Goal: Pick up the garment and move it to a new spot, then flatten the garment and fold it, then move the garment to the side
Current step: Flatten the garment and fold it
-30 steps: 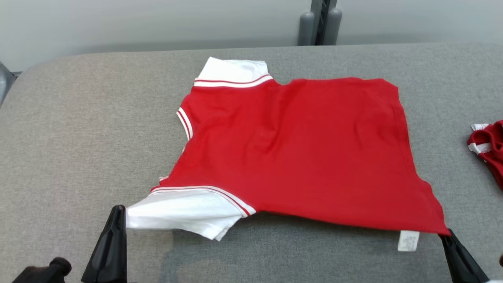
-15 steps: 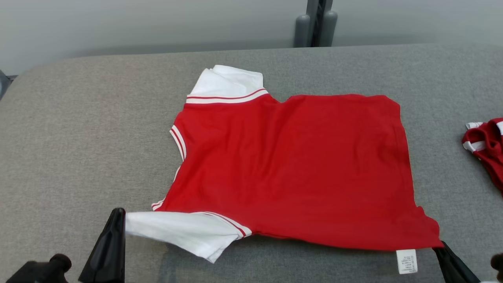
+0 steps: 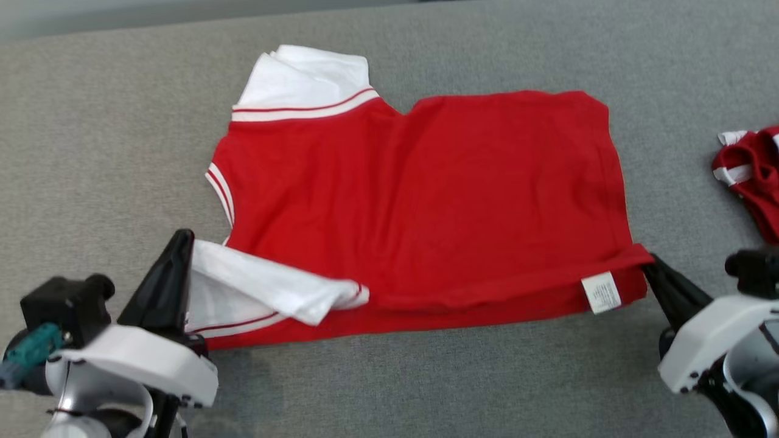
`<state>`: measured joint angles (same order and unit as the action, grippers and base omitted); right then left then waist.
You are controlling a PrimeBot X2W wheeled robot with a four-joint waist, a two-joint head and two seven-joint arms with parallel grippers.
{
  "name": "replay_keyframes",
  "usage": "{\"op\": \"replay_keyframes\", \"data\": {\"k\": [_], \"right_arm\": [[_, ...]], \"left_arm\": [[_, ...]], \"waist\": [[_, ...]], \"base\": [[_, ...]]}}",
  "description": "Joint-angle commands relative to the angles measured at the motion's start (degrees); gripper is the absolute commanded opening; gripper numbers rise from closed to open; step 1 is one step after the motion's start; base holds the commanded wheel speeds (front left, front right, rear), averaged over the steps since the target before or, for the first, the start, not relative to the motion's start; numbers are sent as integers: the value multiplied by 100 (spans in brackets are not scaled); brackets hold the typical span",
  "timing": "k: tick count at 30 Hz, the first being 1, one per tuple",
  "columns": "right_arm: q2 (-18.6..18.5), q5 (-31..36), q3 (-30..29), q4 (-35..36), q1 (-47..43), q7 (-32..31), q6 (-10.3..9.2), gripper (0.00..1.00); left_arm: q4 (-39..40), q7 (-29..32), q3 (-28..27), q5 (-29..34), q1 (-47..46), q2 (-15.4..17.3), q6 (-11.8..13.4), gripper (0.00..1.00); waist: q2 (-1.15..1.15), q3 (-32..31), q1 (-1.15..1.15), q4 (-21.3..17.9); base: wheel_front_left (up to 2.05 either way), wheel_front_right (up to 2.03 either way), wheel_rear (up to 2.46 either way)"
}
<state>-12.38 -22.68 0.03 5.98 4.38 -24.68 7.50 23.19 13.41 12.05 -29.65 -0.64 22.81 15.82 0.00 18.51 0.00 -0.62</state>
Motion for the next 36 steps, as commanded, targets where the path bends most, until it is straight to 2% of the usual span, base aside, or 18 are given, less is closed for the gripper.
{"op": "replay_keyframes", "data": {"k": [1,7,12,13,14,15,16,22,28,32,36], "right_arm": [[-86,-58,35,-102,207,61,-2,0],[-301,-288,443,-825,922,294,-2,0],[-393,-405,731,-1322,1164,573,-2,0],[-393,-433,767,-1378,1175,662,-2,3],[-381,-484,794,-1414,1174,765,-2,46],[-381,-499,796,-1431,1165,889,-2,83],[-377,-519,772,-1443,1135,1015,-2,100],[-300,-455,475,-1288,810,1988,-2,100],[-85,-97,108,-1079,636,2920,-2,100],[95,278,-34,-950,599,3510,-2,100],[227,592,-56,-926,462,3767,-2,100]], "left_arm": [[-99,-25,-16,-35,-174,9,-52,0],[-813,-117,48,-213,-641,-137,-238,0],[-1267,-306,95,-295,-839,-265,-387,0],[-1334,-346,100,-299,-862,-271,-418,0],[-1394,-389,108,-329,-872,-296,-437,0],[-1424,-454,97,-374,-872,-349,-464,33],[-1469,-509,82,-351,-858,-352,-461,100],[-1441,-1279,-119,-260,-752,-554,-374,100],[-1540,-2128,-258,-70,-883,-651,-451,100],[-1851,-2601,-307,160,-1004,-637,-508,100],[-2365,-2802,-286,478,-1045,-563,-664,100]], "waist": [[0,215,0,-111],[0,553,0,-139],[0,671,0,-106],[0,674,0,-102],[0,667,0,-100],[0,648,0,-96],[0,625,0,-93],[0,406,0,-87],[0,199,0,-133],[0,4,0,-175],[0,-234,0,-190]], "base": [[0,0,0],[0,0,0],[0,0,0],[0,0,0],[0,0,0],[0,0,0],[0,0,0],[0,0,0],[0,0,0],[0,0,0],[0,0,0]]}}
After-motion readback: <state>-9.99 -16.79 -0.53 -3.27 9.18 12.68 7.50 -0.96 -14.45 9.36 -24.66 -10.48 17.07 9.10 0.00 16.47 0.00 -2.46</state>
